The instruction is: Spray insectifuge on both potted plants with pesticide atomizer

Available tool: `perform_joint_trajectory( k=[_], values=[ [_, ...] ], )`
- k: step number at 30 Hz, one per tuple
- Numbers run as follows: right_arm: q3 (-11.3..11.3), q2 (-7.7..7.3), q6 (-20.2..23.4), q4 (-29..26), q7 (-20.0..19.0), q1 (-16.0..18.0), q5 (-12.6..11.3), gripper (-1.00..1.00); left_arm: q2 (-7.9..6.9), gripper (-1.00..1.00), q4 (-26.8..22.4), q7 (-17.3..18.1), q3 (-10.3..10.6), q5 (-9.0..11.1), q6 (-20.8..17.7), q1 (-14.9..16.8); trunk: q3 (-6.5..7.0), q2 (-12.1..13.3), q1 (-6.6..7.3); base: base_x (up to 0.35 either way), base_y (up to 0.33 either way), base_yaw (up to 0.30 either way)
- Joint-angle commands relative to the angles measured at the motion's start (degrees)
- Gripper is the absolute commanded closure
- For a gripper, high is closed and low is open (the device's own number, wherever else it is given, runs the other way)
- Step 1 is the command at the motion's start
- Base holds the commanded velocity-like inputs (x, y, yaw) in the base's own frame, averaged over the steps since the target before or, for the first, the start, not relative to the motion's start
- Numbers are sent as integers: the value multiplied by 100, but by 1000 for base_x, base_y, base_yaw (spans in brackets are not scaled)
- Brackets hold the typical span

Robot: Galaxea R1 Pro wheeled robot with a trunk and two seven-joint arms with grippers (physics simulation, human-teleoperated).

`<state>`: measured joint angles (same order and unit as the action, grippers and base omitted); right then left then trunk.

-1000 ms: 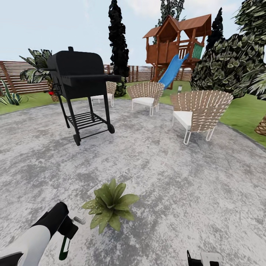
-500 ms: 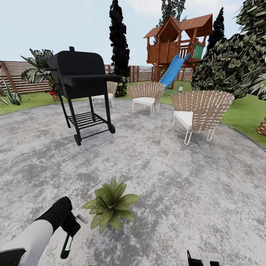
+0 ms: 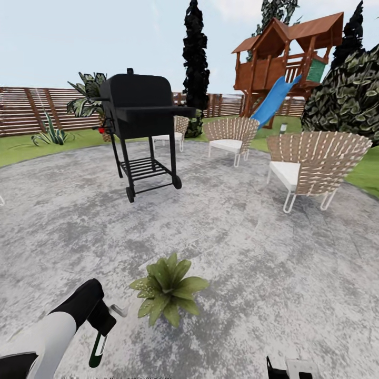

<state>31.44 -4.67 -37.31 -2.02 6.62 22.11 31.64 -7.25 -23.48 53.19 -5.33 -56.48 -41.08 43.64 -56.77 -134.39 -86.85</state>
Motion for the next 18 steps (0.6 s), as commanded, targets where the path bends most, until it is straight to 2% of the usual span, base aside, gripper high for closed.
perform_joint_trajectory(
  k=[1,4,11,18],
  values=[
    [20,0,-14,9,41,4,62,-100,7,100,-7,40,-47,-50,-32,4,-5,-2,1,0,-272,277],
    [20,0,-14,9,41,4,62,-100,12,100,-7,36,-47,-48,-32,4,-5,-2,1,0,-272,247],
    [20,-1,-14,9,41,4,62,-100,11,100,-7,32,-47,-48,-21,-21,-5,-2,1,10,-272,46],
    [17,1,-14,9,41,4,62,-100,13,100,-7,32,-49,-42,-22,-13,-5,-2,1,161,-249,248]
  ],
)
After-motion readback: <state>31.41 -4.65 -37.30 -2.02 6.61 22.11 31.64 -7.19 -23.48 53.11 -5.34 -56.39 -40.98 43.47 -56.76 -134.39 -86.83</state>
